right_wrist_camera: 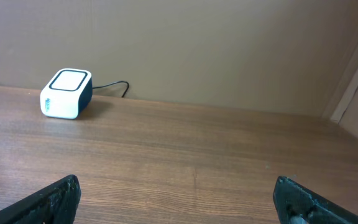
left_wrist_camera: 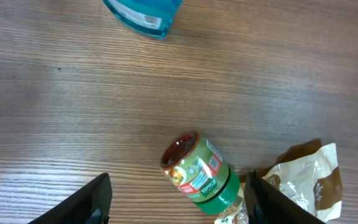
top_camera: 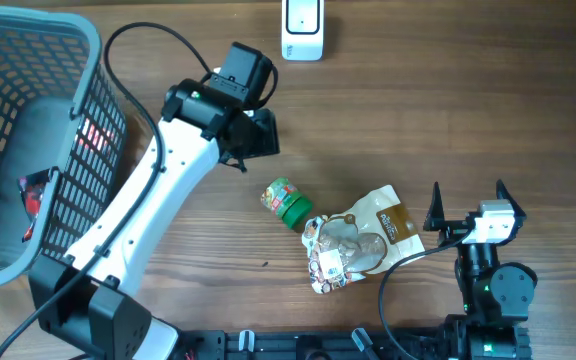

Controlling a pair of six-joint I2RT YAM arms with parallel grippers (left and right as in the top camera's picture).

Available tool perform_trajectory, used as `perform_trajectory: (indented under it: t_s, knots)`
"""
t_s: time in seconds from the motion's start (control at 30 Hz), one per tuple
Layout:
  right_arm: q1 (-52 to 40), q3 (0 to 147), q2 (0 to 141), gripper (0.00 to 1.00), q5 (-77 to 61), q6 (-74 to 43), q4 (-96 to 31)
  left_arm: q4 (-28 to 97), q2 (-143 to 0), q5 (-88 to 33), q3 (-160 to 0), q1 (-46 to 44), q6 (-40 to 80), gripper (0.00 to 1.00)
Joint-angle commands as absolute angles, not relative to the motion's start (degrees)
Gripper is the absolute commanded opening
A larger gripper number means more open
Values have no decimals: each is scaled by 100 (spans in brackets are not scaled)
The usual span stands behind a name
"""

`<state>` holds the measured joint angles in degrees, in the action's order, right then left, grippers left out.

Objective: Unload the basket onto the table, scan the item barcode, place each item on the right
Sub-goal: 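Carry the jar to the table center and release it beside the bag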

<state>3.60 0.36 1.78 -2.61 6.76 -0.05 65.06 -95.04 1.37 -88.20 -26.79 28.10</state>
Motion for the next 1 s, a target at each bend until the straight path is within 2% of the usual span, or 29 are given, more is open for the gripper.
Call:
perform_trajectory:
  t_s: [0.0, 0.17, 0.43, 0.6, 0.7, 0.97]
  knots:
    - [384, 32, 178, 100, -351, 735, 8, 6493, -9559, 290, -8899, -2773, 2718, 64]
    - [384, 32, 178, 100, -351, 738, 8, 6493, -9559, 287, -8899, -2851, 2716, 66]
    - [384, 32, 178, 100, -351, 738, 8, 6416, -9596, 287, -8879, -3124, 2565, 73]
    - [384, 32, 178, 100, -351, 735, 8, 6261, -9815, 290, -8589, -3332, 2416, 88]
    - [384, 32, 178, 100, -351, 738, 8, 6031, -10020, 263, -8409, -3406, 2351, 100]
    - [384, 32, 178, 100, -351, 738, 8, 5852, -10213, -49, -8344, -3581, 1535, 100]
